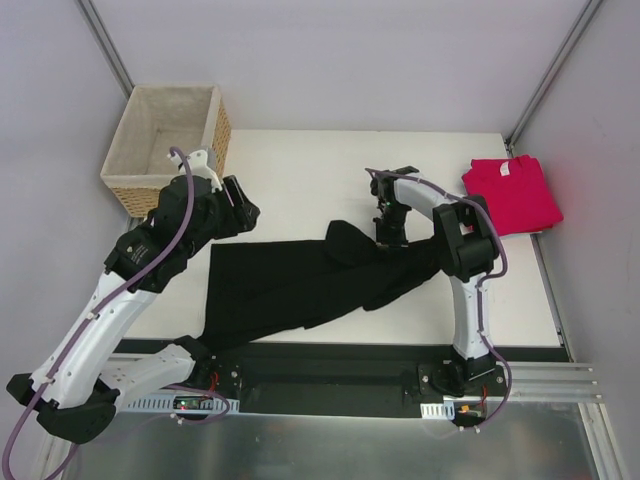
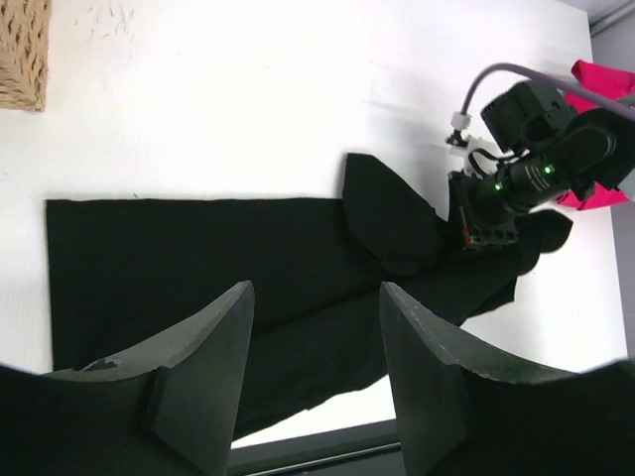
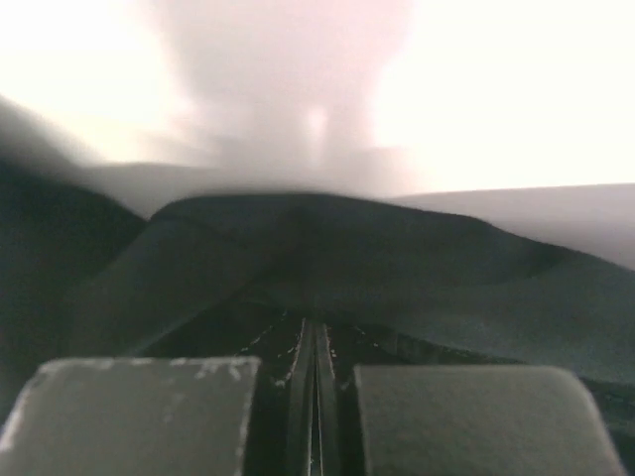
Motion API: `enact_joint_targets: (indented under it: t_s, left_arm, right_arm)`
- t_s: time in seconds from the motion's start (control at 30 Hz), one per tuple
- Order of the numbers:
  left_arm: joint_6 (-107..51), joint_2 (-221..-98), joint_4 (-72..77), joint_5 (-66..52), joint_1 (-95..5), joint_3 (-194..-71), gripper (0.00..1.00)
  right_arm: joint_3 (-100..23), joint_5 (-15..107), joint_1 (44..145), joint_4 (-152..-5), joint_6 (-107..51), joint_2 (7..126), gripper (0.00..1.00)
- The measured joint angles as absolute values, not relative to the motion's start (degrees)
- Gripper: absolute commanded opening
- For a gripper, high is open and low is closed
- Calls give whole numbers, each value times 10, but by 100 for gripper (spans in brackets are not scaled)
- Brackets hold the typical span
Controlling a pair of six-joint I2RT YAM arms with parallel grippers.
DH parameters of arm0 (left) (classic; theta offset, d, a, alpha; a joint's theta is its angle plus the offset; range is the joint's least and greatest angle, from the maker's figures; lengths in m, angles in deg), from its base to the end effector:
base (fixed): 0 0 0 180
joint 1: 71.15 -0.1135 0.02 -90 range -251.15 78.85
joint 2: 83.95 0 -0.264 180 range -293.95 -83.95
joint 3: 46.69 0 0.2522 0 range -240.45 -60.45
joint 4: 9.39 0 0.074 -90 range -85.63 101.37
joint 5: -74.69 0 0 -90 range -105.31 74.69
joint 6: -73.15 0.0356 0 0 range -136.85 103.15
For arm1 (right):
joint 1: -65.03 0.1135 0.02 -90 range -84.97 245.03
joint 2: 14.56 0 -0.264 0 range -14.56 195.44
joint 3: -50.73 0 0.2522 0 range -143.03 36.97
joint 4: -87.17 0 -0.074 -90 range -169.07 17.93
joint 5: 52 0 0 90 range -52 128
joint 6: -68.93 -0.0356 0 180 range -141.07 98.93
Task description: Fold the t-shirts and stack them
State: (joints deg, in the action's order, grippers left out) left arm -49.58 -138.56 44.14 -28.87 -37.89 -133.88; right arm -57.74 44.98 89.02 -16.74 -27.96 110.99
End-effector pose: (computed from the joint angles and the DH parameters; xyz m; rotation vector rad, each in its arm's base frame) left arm 0.1560 -0.0923 0.4257 -0.1510 1.9580 -0.5381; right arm 0.3715 0.1700 0.1451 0.4486 -3.0188 -0.1569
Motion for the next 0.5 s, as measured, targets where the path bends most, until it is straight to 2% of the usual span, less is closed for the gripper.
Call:
enact_joint_targets:
  t_s: [0.23,0.5]
  left_arm:
    - [-523,-1403,473,-291,-379,-1327,51]
    - [-566,-1448,505,-290,-379,-1189,50]
  right_arm:
    - [-525,413,829,-162,-292,1077,0]
    - [-525,331,790,-171,-295,1045,0]
